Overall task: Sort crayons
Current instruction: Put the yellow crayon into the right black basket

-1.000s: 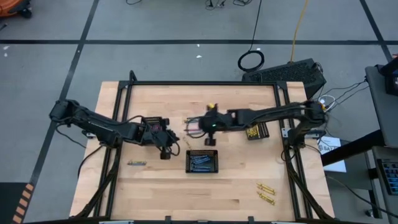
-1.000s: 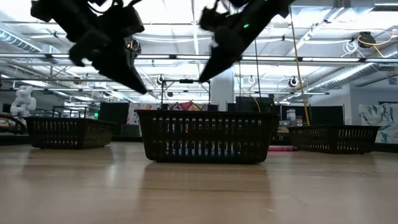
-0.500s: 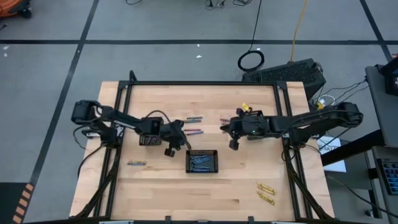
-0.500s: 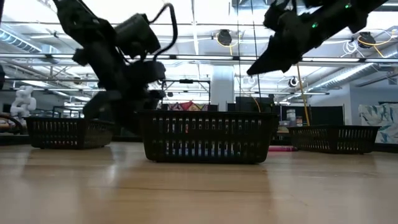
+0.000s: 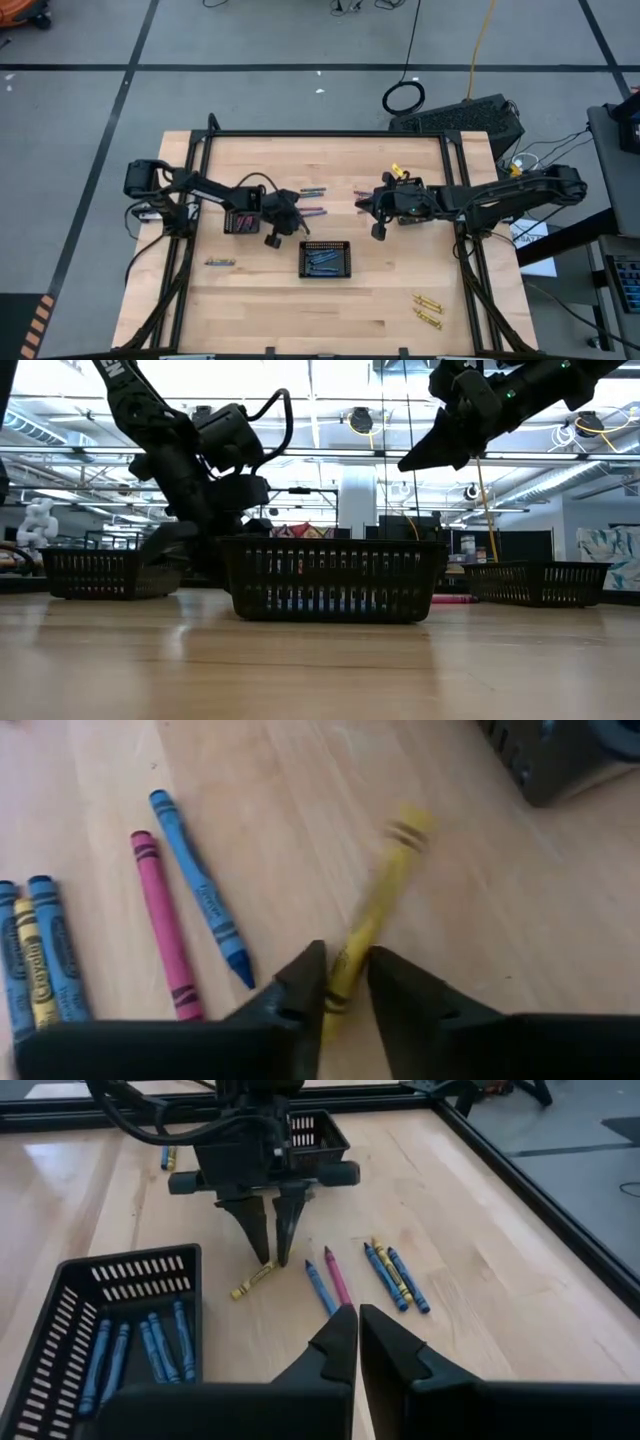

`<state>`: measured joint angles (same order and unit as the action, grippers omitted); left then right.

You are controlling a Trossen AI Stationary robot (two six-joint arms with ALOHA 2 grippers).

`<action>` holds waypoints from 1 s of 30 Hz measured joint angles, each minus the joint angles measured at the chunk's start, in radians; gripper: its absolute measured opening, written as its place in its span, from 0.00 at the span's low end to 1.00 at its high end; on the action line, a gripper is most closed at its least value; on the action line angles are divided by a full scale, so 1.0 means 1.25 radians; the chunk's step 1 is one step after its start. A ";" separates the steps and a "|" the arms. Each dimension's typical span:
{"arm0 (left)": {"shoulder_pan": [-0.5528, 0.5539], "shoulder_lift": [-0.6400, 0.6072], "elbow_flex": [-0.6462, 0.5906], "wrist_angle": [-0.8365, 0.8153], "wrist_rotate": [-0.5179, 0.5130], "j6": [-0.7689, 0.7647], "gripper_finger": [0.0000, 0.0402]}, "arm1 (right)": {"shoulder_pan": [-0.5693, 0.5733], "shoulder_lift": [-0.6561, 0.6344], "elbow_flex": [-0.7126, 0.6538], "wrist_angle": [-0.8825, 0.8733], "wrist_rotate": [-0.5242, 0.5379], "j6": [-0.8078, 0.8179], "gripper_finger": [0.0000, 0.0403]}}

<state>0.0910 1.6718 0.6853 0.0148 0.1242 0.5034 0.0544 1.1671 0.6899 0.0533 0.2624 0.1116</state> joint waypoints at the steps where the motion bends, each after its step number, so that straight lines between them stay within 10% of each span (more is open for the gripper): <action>1: 0.000 0.000 -0.001 0.000 0.000 0.000 0.16 | 0.000 0.000 0.000 0.004 0.000 0.000 0.00; 5: 0.004 0.001 -0.002 0.008 0.005 -0.021 0.03 | 0.000 0.007 0.000 0.004 0.000 0.002 0.00; 20: 0.009 -0.146 -0.005 -0.028 -0.125 -0.061 0.00 | 0.000 0.174 0.000 0.160 -0.001 -0.022 0.01; 30: -0.007 -0.236 -0.004 -0.019 -0.129 -0.151 0.00 | -0.034 0.314 0.003 0.312 -0.001 -0.002 0.27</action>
<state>0.0828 1.3768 0.6804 -0.0090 -0.0376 0.3152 0.0116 1.5601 0.6941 0.4432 0.2611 0.1089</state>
